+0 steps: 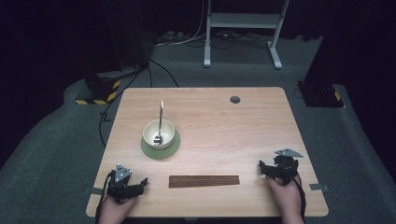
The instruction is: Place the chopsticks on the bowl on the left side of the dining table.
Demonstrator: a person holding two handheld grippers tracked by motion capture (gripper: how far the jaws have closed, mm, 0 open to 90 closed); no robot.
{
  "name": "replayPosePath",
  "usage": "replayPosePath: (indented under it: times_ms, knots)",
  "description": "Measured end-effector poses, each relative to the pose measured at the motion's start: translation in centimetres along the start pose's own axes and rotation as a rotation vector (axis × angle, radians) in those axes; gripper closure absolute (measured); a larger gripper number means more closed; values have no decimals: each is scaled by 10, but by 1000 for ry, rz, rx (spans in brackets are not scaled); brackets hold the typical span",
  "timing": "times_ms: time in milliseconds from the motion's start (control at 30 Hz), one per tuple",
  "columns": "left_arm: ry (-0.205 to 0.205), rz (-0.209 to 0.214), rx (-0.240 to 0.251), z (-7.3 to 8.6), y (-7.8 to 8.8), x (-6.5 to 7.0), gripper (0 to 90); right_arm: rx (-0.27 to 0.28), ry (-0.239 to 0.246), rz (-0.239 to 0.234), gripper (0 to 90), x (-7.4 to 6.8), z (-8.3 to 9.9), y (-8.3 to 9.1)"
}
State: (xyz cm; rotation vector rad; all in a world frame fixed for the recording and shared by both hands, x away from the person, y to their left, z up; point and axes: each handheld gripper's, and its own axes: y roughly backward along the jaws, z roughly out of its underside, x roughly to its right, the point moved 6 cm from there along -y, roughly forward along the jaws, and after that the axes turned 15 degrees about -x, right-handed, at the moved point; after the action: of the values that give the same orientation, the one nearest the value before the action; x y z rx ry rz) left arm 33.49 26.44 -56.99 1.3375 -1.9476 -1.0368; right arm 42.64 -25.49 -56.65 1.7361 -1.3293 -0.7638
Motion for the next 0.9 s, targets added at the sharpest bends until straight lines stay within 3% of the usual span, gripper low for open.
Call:
replayPosePath:
  times_ms: [67,200,333,467,633,767,900]
  knots:
    - [0,0,0,0,0,0,192,-17,-2,-10,85,-1,2,2]
    - [0,1,0,0,0,0,192,5,1,0,85,-1,2,1]
    - [-1,-3,-4,0,0,0,190,-12,44,-28,86,2,3,2]
    - [1,0,0,-1,0,0,187,-8,42,-35,98,3,4,4]
    - [-6,3,-8,-1,0,0,174,3,81,-66,100,-5,10,7]
    - [-19,17,-20,-1,-1,1,138,-9,126,-74,97,-10,12,8]
    - [-37,20,-41,-2,-1,2,127,-2,139,-66,90,-9,11,6]
